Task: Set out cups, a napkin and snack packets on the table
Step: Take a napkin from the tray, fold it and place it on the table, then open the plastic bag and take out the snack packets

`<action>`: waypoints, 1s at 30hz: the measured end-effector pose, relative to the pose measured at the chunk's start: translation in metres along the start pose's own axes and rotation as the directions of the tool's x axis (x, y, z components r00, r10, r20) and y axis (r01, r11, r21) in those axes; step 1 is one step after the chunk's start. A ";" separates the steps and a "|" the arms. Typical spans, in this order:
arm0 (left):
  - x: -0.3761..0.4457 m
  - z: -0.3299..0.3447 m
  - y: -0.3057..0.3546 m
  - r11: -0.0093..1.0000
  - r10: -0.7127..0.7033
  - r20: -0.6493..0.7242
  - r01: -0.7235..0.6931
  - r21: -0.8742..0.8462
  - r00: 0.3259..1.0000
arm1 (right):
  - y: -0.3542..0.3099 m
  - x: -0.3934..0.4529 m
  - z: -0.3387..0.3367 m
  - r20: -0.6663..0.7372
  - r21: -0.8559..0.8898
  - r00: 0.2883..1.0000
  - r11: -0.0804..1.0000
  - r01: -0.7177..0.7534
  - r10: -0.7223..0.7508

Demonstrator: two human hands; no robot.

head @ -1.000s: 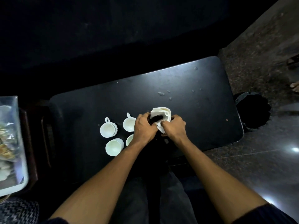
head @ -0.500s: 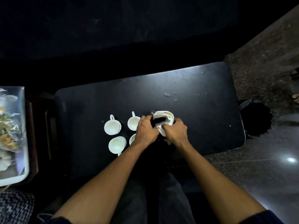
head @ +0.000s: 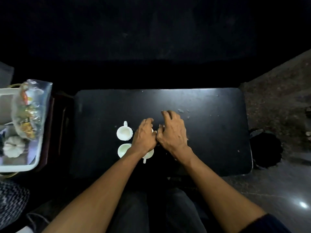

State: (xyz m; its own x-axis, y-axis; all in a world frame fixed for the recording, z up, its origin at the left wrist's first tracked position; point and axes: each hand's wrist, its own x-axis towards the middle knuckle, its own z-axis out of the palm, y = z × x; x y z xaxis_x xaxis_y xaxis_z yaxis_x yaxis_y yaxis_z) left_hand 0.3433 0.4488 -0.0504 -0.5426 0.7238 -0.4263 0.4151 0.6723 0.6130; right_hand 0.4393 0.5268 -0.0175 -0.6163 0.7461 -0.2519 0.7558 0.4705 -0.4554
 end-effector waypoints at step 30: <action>-0.017 -0.329 -0.305 0.957 -0.286 -0.337 0.282 -0.062 0.897 | -0.428 0.123 0.173 0.430 0.341 0.902 0.930 -0.138 -0.024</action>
State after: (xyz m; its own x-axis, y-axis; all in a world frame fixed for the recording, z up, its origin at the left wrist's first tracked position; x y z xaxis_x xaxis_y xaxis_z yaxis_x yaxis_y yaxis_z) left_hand -0.0144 0.1798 -0.0114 -0.8517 0.4045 -0.3332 0.1995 0.8382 0.5077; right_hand 0.0018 0.3354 -0.0012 -0.6698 0.4592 -0.5835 0.7119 0.1740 -0.6804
